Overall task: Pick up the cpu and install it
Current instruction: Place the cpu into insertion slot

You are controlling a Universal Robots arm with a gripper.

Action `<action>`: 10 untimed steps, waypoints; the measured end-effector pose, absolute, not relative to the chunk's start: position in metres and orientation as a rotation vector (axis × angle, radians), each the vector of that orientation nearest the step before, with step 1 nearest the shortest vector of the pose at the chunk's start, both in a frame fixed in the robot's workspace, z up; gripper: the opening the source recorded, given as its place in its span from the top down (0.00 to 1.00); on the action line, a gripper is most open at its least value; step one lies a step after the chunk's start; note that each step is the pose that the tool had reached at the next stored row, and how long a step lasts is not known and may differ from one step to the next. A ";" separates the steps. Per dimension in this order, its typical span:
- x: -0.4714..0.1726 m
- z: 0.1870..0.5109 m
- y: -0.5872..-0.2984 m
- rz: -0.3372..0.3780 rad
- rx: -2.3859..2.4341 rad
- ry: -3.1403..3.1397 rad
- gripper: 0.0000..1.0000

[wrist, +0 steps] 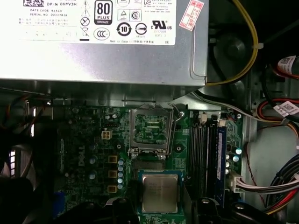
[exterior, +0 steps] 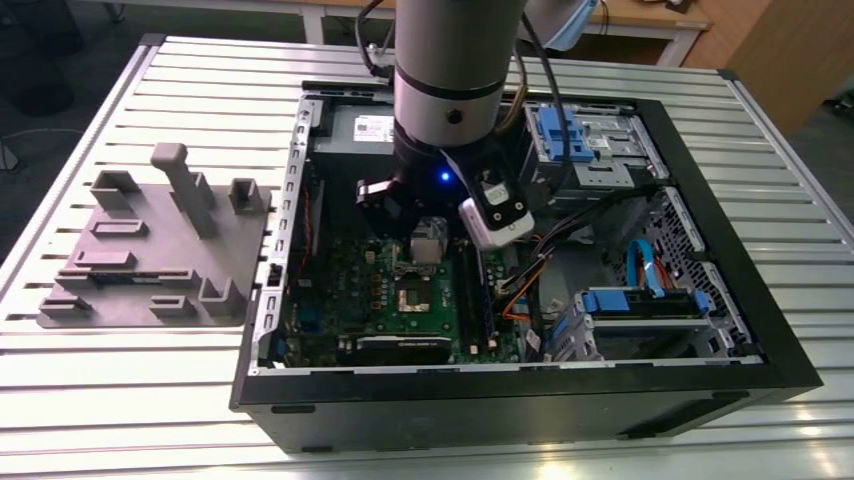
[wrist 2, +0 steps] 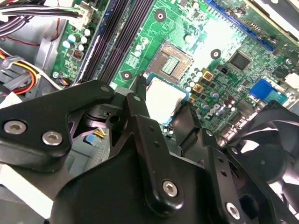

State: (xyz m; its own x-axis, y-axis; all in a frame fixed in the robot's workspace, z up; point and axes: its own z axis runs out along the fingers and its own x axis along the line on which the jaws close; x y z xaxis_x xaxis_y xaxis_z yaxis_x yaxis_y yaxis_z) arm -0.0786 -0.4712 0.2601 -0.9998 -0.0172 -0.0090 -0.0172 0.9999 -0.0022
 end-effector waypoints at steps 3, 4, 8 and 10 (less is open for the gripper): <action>-0.079 0.260 -0.471 -0.003 -0.027 3.133 0.53; -0.079 0.259 -0.471 -0.003 -0.027 3.133 0.53; -0.079 0.259 -0.471 -0.003 -0.027 3.133 0.53; -0.079 0.259 -0.471 -0.003 -0.027 3.133 0.53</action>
State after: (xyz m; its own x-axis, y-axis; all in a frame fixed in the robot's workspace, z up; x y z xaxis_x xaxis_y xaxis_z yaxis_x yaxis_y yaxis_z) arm -0.0786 -0.4712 0.2594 -0.9998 -0.0172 -0.0090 -0.0172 0.9999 -0.0022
